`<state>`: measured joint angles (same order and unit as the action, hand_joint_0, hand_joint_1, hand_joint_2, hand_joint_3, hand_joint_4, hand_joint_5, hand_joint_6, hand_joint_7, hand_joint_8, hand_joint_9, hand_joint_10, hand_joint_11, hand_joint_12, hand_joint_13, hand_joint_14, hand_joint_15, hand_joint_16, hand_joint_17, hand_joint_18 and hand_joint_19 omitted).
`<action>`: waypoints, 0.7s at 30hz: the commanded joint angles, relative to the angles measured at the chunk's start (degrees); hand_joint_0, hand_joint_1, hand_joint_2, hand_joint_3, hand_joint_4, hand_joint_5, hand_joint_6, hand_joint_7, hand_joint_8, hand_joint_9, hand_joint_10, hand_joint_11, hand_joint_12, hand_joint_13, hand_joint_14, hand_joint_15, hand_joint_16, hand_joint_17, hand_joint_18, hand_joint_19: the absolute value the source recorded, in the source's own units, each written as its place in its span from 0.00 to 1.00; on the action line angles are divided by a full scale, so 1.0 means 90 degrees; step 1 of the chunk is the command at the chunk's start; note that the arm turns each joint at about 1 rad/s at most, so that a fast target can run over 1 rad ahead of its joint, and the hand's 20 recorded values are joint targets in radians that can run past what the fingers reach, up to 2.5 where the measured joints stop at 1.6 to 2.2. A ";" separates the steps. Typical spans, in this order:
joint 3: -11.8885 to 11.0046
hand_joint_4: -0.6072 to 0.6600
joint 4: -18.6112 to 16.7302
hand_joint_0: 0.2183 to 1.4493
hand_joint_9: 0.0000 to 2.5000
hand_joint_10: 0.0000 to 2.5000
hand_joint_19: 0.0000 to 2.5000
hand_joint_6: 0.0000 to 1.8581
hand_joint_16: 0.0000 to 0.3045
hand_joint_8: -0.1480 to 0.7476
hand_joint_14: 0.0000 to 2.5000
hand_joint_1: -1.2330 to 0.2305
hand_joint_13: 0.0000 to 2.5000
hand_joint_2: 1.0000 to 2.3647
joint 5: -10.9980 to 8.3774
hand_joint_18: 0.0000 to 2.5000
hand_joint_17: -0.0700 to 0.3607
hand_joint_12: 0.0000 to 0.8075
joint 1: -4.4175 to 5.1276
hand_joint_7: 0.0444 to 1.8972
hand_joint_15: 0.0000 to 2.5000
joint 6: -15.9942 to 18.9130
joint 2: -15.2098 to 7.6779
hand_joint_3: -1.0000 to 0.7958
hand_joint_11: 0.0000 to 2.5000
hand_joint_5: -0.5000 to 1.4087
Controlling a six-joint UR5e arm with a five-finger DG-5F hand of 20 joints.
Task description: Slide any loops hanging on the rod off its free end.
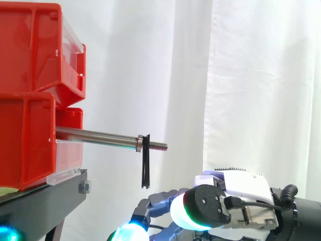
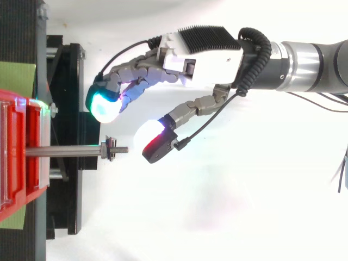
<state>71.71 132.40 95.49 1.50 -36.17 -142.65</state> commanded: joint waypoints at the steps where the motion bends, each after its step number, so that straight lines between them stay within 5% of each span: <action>1: -0.0009 0.74 -0.0023 0.26 0.29 0.00 0.08 0.27 0.16 0.53 0.00 0.49 0.25 0.00 0.0005 0.25 0.42 0.41 -0.0001 0.57 0.00 -0.0005 0.0000 0.31 0.06 0.17; 21: -0.0253 0.71 -0.0013 0.31 0.30 0.00 0.08 0.27 0.15 0.51 0.00 0.52 0.26 0.00 0.0083 0.26 0.40 0.37 0.0048 0.66 0.00 -0.0190 0.0000 0.28 0.07 0.18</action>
<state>69.46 132.37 96.31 1.90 -37.64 -142.65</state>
